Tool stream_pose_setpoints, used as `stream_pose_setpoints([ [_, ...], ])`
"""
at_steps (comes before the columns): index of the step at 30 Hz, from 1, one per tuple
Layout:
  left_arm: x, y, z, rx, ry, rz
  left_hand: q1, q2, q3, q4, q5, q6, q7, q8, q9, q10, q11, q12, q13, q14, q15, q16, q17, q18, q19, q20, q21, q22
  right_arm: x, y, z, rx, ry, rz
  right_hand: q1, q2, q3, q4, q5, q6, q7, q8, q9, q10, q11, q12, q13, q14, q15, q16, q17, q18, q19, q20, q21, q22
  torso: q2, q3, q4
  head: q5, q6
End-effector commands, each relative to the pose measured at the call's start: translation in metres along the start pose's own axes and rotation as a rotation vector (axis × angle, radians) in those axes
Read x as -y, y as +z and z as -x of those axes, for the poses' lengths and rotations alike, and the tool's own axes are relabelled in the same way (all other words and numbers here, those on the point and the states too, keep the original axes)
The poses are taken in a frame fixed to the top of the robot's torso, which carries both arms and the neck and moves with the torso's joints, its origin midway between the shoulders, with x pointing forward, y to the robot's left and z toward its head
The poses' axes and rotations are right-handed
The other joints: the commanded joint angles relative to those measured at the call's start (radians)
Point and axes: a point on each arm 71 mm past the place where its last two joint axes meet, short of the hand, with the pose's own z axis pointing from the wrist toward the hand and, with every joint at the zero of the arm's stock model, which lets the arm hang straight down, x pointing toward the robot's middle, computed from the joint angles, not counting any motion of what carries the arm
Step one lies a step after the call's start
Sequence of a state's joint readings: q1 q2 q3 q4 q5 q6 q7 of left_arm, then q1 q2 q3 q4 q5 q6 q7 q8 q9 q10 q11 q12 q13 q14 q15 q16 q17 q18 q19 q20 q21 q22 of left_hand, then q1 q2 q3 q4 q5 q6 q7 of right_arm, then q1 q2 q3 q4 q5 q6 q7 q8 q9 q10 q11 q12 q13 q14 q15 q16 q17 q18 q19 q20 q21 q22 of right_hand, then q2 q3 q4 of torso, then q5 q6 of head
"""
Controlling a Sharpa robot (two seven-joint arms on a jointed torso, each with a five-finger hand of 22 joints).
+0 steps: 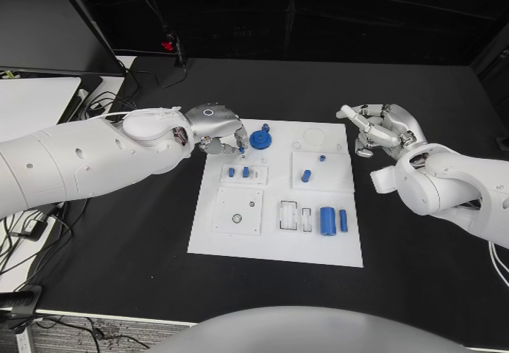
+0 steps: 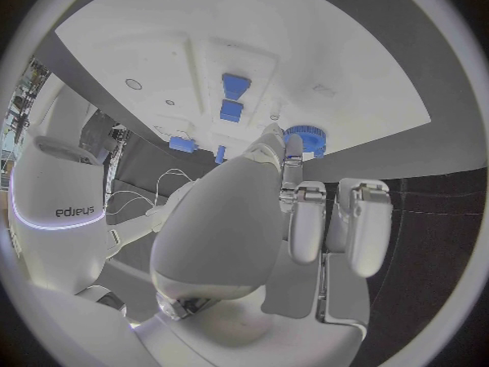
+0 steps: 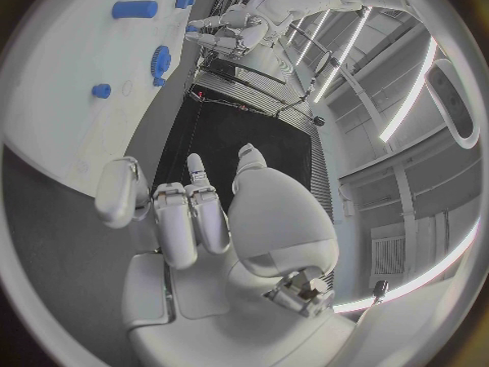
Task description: Assemble the parts on the task board
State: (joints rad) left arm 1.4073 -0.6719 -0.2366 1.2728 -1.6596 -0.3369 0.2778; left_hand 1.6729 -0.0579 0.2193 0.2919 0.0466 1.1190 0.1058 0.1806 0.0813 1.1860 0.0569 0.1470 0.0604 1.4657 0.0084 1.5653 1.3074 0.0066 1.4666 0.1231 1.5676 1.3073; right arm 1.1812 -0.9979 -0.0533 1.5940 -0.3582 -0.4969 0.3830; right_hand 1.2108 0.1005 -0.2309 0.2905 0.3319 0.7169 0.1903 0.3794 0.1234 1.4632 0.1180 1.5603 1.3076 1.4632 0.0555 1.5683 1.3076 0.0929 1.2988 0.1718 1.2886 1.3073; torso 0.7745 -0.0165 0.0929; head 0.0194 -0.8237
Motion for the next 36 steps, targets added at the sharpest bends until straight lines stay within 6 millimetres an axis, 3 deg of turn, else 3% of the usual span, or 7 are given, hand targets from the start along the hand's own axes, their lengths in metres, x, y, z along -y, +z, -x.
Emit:
stream_pose_setpoints([
  [1,0.0015,0.0025,-0.0014,-0.019,-0.004,-0.007,-0.009,0.001,0.009,0.000,0.005,0.033,0.000,-0.003,0.020,0.003,0.004,-0.007,-0.001,0.105,-0.002,0.006,0.263,-0.007,0.104,-0.006,0.003,0.263,-0.0015,0.0001,-0.0008,-0.005,0.005,0.007,0.003,0.004,-0.007,0.000,0.006,-0.008,0.008,0.006,0.001,0.072,0.006,-0.006,0.230,0.108,0.007,0.002,0.263,-0.003,0.002,0.000,0.001,0.082,0.000,0.0000,0.0007,0.000,-0.002],
  [36,0.0014,0.0073,-0.0110,-0.064,-0.018,-0.003,-0.007,0.000,0.012,-0.002,0.005,0.032,0.001,-0.005,0.020,0.005,0.004,-0.011,0.000,0.105,-0.001,0.006,0.263,-0.007,0.104,-0.006,0.003,0.263,-0.0015,0.0000,-0.0013,-0.007,0.006,0.007,0.004,0.004,-0.008,0.000,0.006,-0.009,0.008,0.007,0.001,0.072,0.006,-0.006,0.230,0.108,0.007,0.002,0.263,-0.003,0.002,0.000,0.001,0.083,0.000,-0.0001,0.0000,-0.002,-0.011],
])
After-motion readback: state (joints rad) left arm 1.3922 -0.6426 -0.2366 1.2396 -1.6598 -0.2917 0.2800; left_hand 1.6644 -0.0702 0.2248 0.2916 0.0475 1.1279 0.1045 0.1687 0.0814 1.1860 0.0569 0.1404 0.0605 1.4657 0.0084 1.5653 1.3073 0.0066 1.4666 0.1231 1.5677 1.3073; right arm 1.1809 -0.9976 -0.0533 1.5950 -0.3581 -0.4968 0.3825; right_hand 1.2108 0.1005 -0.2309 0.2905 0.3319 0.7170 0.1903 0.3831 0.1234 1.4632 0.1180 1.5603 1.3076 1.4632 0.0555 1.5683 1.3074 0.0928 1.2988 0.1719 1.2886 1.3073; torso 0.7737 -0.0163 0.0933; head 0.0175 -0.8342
